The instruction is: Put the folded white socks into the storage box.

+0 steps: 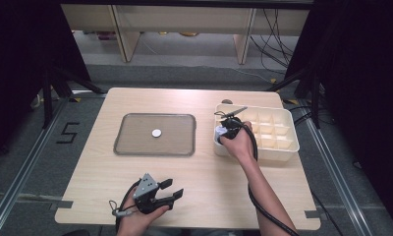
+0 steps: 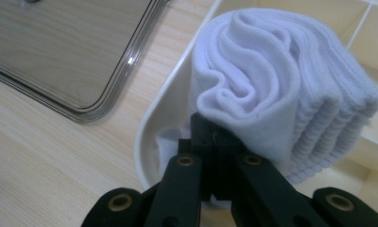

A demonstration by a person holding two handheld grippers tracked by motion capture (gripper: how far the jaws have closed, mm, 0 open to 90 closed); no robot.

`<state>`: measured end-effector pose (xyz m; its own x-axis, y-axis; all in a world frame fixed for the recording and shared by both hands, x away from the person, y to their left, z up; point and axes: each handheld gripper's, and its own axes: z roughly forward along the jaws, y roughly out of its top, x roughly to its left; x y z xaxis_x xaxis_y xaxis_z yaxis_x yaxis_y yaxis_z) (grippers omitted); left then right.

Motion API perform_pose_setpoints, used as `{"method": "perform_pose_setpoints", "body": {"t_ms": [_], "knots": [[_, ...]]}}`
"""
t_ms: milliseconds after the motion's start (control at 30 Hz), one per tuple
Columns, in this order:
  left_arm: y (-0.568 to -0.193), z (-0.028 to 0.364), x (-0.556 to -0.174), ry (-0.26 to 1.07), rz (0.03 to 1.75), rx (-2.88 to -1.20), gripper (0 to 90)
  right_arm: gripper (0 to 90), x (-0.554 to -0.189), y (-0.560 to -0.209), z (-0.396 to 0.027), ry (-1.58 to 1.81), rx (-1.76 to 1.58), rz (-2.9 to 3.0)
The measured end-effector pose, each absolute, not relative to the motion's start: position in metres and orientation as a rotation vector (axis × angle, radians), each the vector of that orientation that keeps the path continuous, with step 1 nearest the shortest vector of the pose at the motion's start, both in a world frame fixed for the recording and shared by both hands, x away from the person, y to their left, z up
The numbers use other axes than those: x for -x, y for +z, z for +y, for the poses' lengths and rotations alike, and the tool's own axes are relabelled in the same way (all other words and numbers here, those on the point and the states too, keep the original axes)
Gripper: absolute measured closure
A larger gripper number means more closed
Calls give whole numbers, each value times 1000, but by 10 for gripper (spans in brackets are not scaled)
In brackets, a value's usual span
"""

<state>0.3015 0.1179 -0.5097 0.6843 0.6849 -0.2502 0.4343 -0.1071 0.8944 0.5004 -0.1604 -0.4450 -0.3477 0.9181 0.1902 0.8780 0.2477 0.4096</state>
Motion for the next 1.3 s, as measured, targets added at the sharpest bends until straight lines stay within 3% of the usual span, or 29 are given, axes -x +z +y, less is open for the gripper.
{"method": "perform_pose_setpoints", "body": {"t_ms": [167, 400, 700, 767, 1033, 1300], "knots": [[-510, 117, -300, 266, 923, -1741, 419, 841, -499, -439, -164, 771, -1743, 2400], [-509, 117, -301, 277, 907, -1752, 419, 614, -491, -402, -189, 940, -1596, 2233], [-510, 116, -301, 269, 912, -1747, 419, 394, -503, -418, -202, 948, -1697, 2217], [-510, 116, -301, 265, 920, -1743, 419, 400, -507, -421, -204, 919, -1705, 2230], [-510, 117, -301, 274, 905, -1754, 419, 657, -504, -427, -200, 943, -1654, 2271], [-511, 116, -302, 266, 901, -1749, 419, 706, -497, -423, -190, 896, -1564, 2315]]}}
